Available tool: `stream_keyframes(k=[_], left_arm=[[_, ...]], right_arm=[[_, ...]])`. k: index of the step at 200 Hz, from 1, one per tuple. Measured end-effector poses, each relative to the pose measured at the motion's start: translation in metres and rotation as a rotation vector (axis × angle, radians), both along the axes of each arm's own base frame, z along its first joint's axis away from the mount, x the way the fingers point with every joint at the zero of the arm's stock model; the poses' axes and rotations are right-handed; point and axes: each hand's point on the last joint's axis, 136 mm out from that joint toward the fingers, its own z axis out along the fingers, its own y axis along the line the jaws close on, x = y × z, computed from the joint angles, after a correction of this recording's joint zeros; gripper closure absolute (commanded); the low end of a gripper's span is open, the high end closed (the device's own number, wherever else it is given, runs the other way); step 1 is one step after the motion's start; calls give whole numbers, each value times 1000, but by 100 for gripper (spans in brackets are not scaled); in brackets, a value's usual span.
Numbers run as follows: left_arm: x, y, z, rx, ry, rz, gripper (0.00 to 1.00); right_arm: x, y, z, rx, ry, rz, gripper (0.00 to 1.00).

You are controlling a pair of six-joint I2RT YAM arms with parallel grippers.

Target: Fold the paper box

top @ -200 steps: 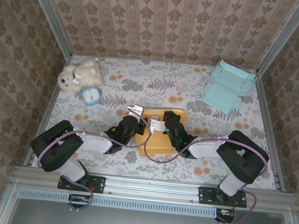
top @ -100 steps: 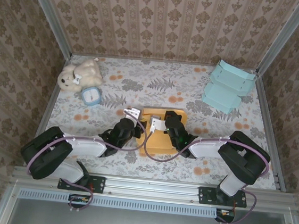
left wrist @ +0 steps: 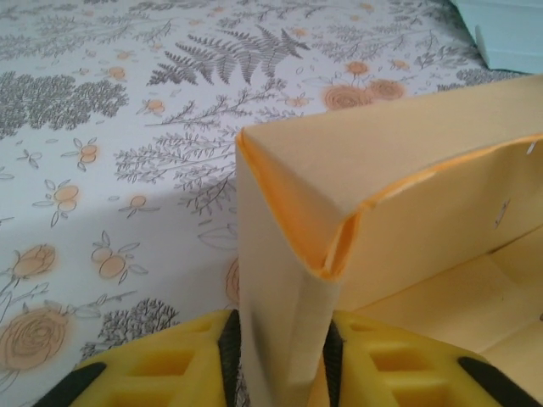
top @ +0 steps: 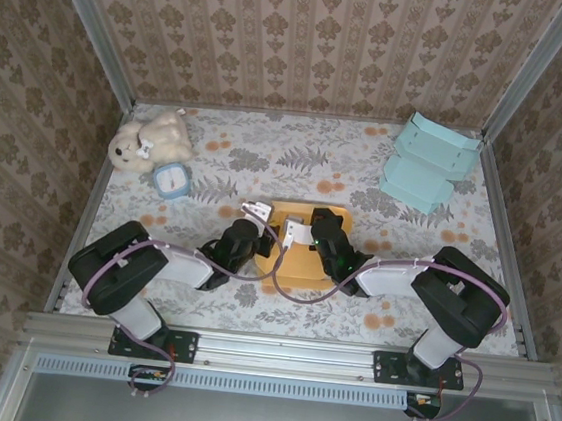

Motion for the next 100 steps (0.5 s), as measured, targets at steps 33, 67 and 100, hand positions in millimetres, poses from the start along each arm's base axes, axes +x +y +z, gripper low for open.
stream_keyframes(k=[33, 67, 100], left_arm=[[12, 1, -4, 7, -11, 59, 98], [21, 9, -1, 38, -29, 155, 100], [24, 16, 1, 46, -22, 231, 100]], right_arm=[[0, -3, -1, -9, 3, -11, 100], [1, -1, 1, -1, 1, -10, 100], [3, 6, 3, 20, 2, -1, 100]])
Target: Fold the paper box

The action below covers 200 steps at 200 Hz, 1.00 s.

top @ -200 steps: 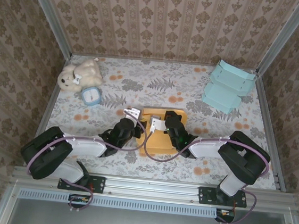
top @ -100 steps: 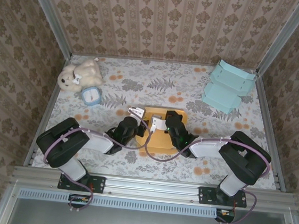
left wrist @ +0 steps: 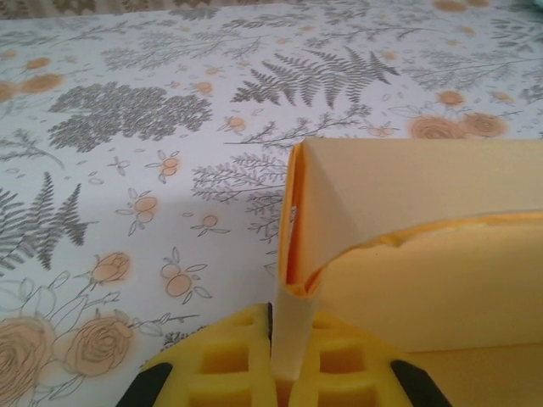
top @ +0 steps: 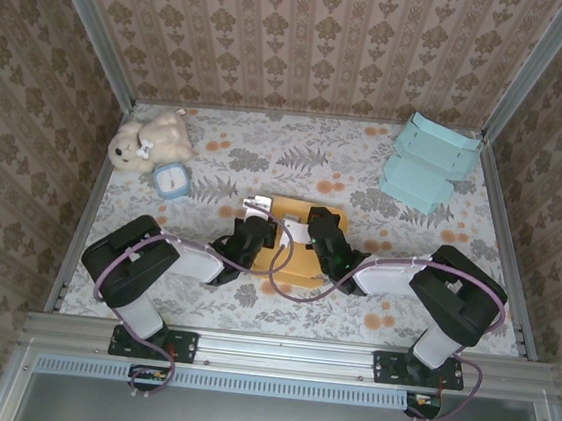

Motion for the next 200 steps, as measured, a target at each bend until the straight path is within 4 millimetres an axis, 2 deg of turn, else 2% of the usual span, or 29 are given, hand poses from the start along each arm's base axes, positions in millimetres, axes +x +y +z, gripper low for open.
stream_keyframes(k=[55, 93, 125, 140, 173, 200], left_arm=[[10, 3, 3, 1, 41, 99, 100], [14, 1, -5, -8, 54, 104, 89], [23, 0, -3, -47, 35, 100, 73], [26, 1, -1, -73, 19, 87, 72], [18, 4, -3, -90, 13, 47, 71], [9, 9, 8, -104, 2, 11, 63]], right_arm=[[1, 7, 2, 69, 10, 9, 100], [1, 9, 1, 100, 26, 12, 100], [2, 6, 0, 116, 31, -5, 100], [3, 4, 0, 124, 32, -13, 100], [3, 4, -1, 131, 37, -17, 100], [3, 3, -2, 131, 41, -18, 100]])
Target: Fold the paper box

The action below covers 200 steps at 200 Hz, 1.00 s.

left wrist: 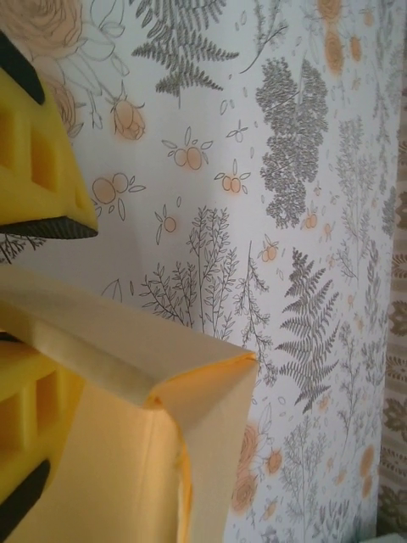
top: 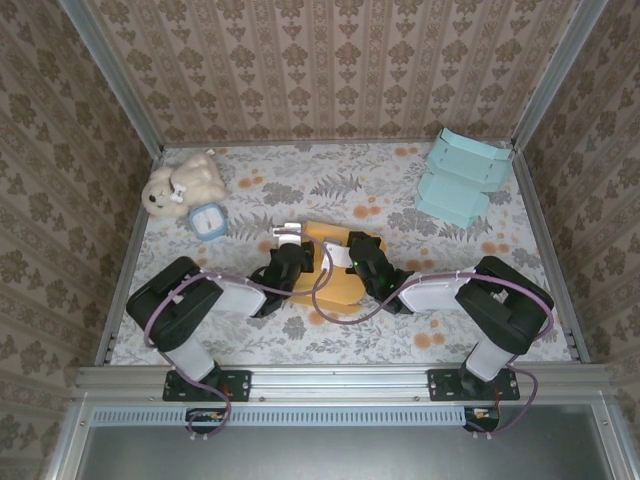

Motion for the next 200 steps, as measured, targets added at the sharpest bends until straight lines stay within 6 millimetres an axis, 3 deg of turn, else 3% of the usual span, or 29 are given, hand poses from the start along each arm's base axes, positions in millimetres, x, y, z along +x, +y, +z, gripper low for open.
stream_keyframes(k=[74, 128, 155, 200], left_arm=[[-19, 11, 49, -30, -62, -76, 57], [-5, 29, 16, 32, 31, -116, 58], [-3, 21, 3, 1, 72, -212, 58], [-6, 4, 6, -61, 58, -324, 60]], right_arm=[[-1, -2, -4, 1, 18, -7, 100], [-4, -3, -2, 1, 29, -2, 100], [-4, -2, -2, 5, 34, 7, 100], [-4, -3, -4, 1, 39, 6, 100]])
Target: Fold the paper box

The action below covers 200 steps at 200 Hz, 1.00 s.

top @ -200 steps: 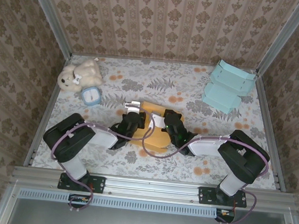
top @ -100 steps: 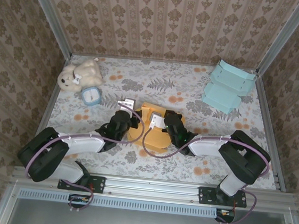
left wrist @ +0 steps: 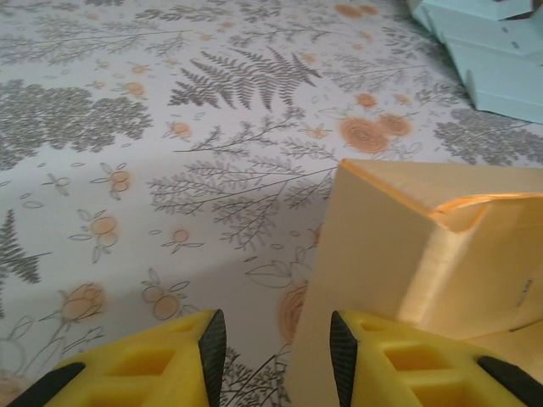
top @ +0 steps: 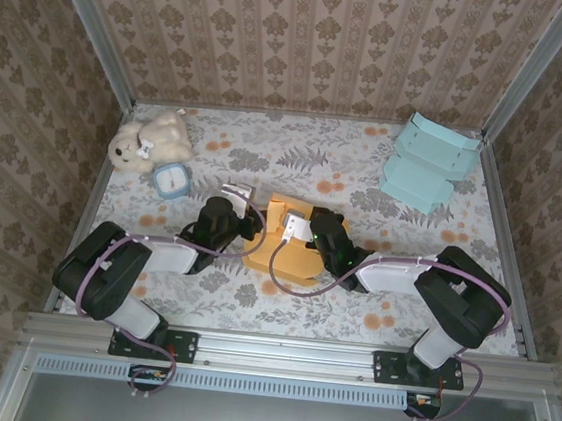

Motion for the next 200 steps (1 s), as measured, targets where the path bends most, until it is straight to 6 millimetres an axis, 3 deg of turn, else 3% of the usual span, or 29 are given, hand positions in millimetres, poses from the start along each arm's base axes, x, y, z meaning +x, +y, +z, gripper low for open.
stream_keyframes(k=[76, 142, 200], left_arm=[[-2, -10, -12, -18, 23, -57, 63], [11, 33, 15, -61, 4, 34, 61], [-17, 4, 9, -160, 61, -170, 58]], right_arm=[[0, -4, -4, -15, 12, -6, 100], [-1, -4, -3, -15, 11, -5, 100], [-1, -5, -3, -15, 10, -4, 100]])
